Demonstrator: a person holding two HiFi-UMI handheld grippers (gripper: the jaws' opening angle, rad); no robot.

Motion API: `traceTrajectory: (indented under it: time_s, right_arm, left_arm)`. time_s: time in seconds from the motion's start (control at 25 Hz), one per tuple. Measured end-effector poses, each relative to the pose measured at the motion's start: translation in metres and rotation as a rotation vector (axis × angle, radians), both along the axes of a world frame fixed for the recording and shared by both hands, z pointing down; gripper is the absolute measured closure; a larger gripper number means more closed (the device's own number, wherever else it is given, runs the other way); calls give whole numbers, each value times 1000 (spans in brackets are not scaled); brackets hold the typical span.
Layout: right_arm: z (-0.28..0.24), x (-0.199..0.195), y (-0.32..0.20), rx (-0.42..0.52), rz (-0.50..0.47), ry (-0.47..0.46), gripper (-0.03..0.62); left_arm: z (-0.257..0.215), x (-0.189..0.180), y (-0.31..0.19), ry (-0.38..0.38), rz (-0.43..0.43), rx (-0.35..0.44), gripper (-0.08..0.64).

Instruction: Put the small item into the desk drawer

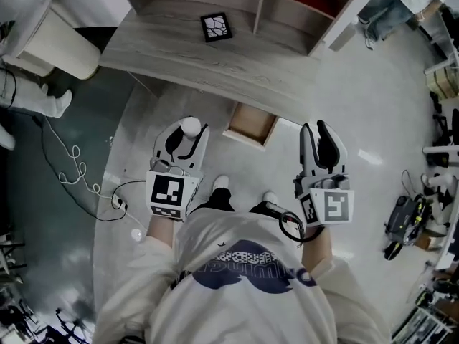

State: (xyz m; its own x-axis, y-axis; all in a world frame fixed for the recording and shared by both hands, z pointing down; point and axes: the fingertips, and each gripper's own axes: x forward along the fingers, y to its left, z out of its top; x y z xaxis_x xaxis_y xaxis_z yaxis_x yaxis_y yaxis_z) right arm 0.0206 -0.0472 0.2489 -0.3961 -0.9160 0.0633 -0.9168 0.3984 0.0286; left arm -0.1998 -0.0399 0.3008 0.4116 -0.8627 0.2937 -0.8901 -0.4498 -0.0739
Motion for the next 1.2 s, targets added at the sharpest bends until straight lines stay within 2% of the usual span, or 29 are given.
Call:
traceTrajectory:
  time_s: [0.2,0.4,0.6,0.84,1.2]
  right_arm:
    - [14,-8,10,-40,146,-3,482]
    - [38,-5,15,-97,205,16,488]
    - [81,14,15,-190,233,22,495]
    - [144,38,14,-328,269,12,500]
    - [213,50,17,-395,243,11,500]
  left_arm:
    - [45,9,-18,-103,239,-81,417]
    - [101,40,-30,-212,451,-147,417]
    - [161,75,-38,-332,582,-230,417]
    - [240,119,-42,-529,752,-304,417]
    - [334,157,-47,-740,933,-357,417]
